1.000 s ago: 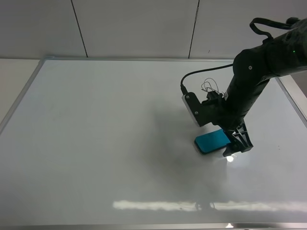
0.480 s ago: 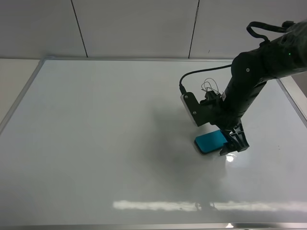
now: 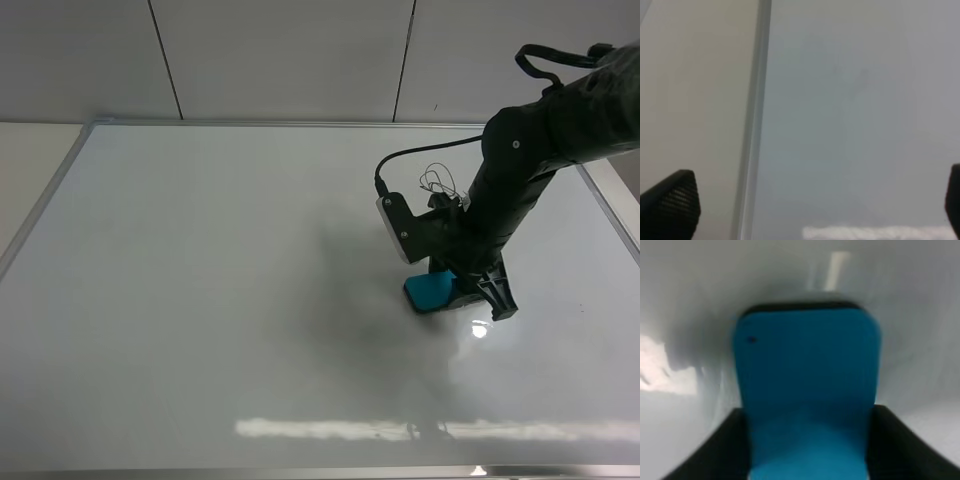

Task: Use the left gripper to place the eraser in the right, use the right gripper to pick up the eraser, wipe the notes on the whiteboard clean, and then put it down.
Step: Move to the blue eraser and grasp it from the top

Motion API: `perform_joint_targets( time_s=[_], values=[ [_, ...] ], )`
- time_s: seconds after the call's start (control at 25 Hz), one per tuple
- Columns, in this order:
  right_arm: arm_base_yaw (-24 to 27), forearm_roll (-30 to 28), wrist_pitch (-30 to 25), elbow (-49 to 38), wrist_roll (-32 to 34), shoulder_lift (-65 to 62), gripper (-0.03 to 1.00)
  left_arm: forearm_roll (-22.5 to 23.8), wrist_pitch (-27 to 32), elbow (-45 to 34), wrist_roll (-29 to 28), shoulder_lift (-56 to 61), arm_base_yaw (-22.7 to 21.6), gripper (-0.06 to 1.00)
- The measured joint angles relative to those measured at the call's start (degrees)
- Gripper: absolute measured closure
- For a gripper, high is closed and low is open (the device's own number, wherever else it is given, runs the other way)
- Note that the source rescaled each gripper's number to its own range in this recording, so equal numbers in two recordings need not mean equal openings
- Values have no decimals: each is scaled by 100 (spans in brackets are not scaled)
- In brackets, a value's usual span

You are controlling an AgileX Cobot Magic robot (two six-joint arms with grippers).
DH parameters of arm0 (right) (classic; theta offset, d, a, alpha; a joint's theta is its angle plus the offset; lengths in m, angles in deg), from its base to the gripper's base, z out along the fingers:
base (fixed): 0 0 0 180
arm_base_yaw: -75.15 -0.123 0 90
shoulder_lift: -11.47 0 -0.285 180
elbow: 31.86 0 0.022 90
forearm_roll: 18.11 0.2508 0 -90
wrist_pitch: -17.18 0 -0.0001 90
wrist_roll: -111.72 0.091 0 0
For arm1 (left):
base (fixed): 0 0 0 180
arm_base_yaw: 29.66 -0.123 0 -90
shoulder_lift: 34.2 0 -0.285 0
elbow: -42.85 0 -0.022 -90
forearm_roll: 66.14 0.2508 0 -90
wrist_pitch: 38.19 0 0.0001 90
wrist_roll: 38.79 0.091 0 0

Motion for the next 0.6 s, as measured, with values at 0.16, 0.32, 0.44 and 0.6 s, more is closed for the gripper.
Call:
perform_joint_targets(
  time_s=[0.16, 0.32, 0.44, 0.6],
  values=[
    [0, -46, -18, 0, 67, 0, 96, 0, 0, 0, 0, 0, 0, -6],
    [0, -61, -21, 0, 170, 0, 96, 0, 0, 0, 0, 0, 0, -6],
    [0, -85, -18, 0, 434, -61, 96, 0, 0, 0, 0, 0, 0, -6],
    [0, -311, 198, 0, 1908, -374, 96, 0, 0, 0, 0, 0, 0, -6]
  ],
)
